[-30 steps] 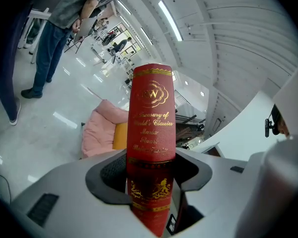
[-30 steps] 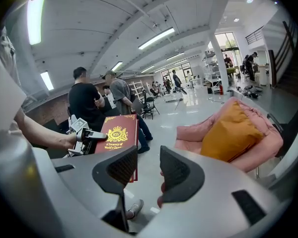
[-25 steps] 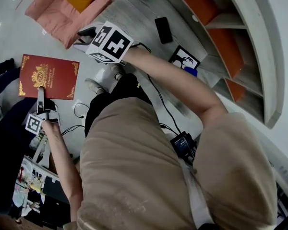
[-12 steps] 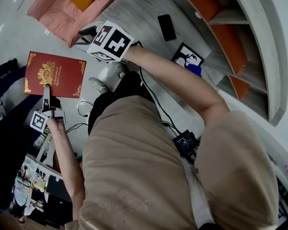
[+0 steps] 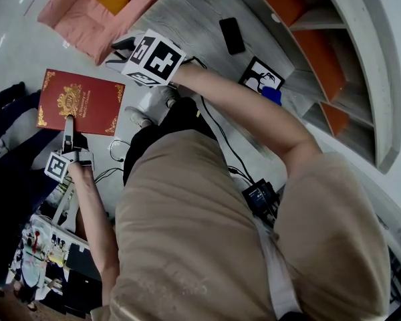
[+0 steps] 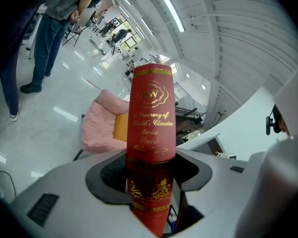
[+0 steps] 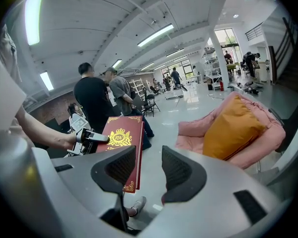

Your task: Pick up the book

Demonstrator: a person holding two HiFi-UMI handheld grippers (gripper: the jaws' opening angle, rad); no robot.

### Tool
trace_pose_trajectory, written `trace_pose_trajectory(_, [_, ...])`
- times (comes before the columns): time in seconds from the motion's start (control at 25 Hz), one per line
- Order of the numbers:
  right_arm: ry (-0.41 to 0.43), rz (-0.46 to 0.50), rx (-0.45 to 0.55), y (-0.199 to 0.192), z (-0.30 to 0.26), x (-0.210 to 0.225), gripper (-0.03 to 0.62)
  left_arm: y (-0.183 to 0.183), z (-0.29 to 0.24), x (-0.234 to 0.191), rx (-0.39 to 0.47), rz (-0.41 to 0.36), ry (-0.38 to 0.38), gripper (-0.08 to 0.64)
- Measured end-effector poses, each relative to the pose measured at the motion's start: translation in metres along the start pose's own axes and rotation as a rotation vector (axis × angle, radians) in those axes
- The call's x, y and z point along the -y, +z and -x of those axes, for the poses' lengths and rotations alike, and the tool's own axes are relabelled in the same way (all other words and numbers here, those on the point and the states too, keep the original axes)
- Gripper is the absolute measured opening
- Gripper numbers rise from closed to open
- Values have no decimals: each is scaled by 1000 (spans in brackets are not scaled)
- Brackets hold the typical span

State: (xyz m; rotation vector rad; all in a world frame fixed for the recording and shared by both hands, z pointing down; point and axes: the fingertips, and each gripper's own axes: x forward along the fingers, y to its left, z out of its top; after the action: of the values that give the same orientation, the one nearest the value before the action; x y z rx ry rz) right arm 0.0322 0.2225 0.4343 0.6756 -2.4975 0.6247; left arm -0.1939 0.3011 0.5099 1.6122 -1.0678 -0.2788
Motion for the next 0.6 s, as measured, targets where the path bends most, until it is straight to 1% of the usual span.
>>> trace_pose_trajectory(0.2, [15,6,-20,-4,-3,-9,153,5,2,2,-4,-8,-5,252])
trace_pose_trajectory(0.4, [37,29,-43,-9,-1,-15,152,1,-1,4,-7,1,-7,252])
trace_pose_trajectory(0.6, [29,45,-55,-11,0,-11,153,0,-2,4,-6,5,-8,252])
